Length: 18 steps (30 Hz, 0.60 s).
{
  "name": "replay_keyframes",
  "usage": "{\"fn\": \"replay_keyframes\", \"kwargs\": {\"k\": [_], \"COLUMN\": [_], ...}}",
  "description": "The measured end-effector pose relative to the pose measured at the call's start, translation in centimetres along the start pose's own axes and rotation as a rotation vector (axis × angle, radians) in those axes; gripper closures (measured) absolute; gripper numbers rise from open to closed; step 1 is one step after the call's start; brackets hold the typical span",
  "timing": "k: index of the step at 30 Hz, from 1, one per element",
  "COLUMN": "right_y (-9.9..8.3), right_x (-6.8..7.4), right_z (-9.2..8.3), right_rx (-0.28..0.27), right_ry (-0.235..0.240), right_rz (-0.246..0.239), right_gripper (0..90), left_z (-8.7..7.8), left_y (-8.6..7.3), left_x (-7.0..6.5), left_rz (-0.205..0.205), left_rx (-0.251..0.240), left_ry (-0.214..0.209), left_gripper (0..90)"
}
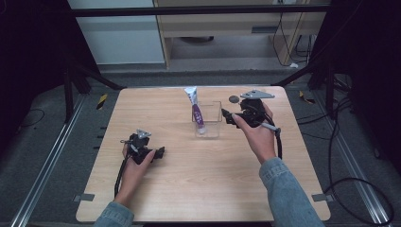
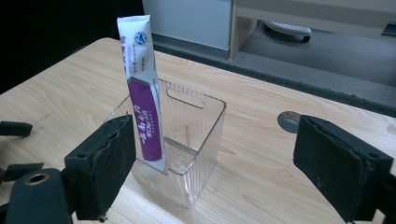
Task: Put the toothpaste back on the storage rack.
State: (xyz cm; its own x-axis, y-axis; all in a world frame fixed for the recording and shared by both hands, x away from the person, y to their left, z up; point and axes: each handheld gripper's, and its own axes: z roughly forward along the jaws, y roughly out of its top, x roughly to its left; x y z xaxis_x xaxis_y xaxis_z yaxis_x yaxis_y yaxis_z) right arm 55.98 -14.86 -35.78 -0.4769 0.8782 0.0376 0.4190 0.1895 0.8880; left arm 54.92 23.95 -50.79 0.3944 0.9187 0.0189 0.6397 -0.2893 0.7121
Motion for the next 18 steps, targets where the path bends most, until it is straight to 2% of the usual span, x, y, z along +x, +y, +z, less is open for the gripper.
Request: {"fn": "replay_keyframes", "kwargs": {"k": [8,11,18], "right_y": [-1.0,-1.6,-3.8], "right_x": [-1.2,-1.8,-3.4], "right_z": [-1.3,-1.6,-2.2], "right_rx": [0.011,0.02,0.048], "right_ry": [-0.006,-0.048,-0.092], "right_rz": [-0.006,-0.019,-0.018], "right_gripper": [8.6,10.0,9.9], "left_z": [0.0,0.0,0.0], "left_y": [0.0,0.0,0.0], "left_x": [0.0,0.0,0.0], "left_rz": [0.0,0.0,0.002], "left_rx": [-0.001,0.0,0.001], "left_ry": [0.0,0.0,0.0], "left_gripper": [0.0,0.0,0.0]}}
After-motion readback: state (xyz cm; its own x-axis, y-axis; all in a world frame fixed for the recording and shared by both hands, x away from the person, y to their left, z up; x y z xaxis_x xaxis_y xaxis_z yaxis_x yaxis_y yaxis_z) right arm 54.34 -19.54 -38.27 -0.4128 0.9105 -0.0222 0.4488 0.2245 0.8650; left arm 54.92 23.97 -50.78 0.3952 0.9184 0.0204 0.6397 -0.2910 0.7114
